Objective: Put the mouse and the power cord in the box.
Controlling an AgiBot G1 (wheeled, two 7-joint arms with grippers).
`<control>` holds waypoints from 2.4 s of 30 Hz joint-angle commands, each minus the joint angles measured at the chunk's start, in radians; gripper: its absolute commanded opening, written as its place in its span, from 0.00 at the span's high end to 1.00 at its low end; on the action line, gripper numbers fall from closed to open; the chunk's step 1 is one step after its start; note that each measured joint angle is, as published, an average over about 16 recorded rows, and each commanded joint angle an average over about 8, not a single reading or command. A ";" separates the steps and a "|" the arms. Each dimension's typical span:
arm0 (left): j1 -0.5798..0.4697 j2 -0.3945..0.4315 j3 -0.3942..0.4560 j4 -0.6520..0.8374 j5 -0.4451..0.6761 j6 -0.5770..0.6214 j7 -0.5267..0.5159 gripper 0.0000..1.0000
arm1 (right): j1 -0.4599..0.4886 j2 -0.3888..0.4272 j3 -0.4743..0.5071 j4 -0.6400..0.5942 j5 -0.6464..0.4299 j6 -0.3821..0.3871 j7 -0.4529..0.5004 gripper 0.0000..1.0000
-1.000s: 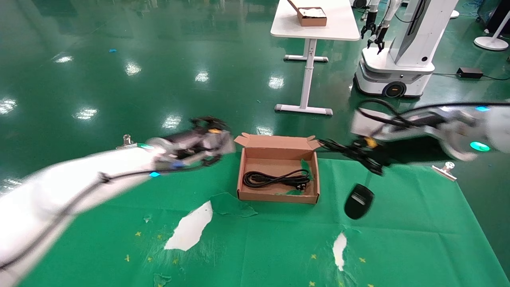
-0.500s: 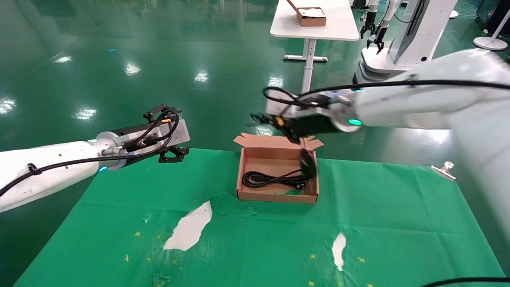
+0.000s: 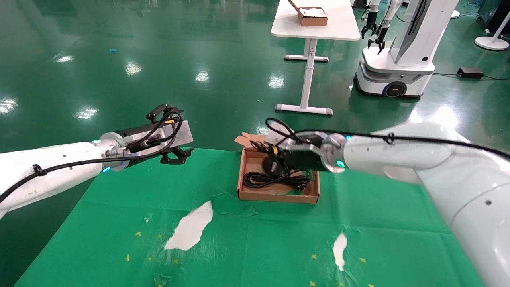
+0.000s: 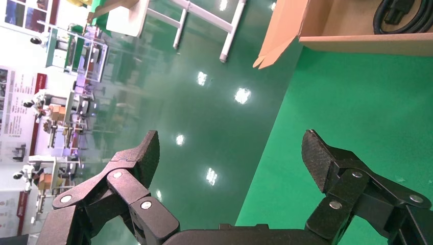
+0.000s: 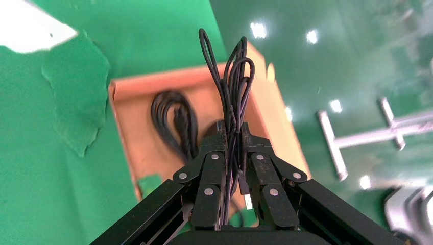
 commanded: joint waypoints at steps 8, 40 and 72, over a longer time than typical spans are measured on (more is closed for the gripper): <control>0.000 -0.002 0.000 0.000 -0.001 0.001 -0.001 0.00 | -0.022 -0.002 -0.026 -0.044 0.041 0.030 0.034 0.00; 0.001 0.001 0.000 0.000 0.001 -0.001 -0.001 0.00 | -0.036 0.032 0.007 0.019 0.056 -0.020 0.034 0.00; 0.034 -0.028 -0.044 -0.035 -0.056 0.064 -0.023 0.00 | -0.367 0.430 0.304 0.515 0.516 -0.415 0.132 0.00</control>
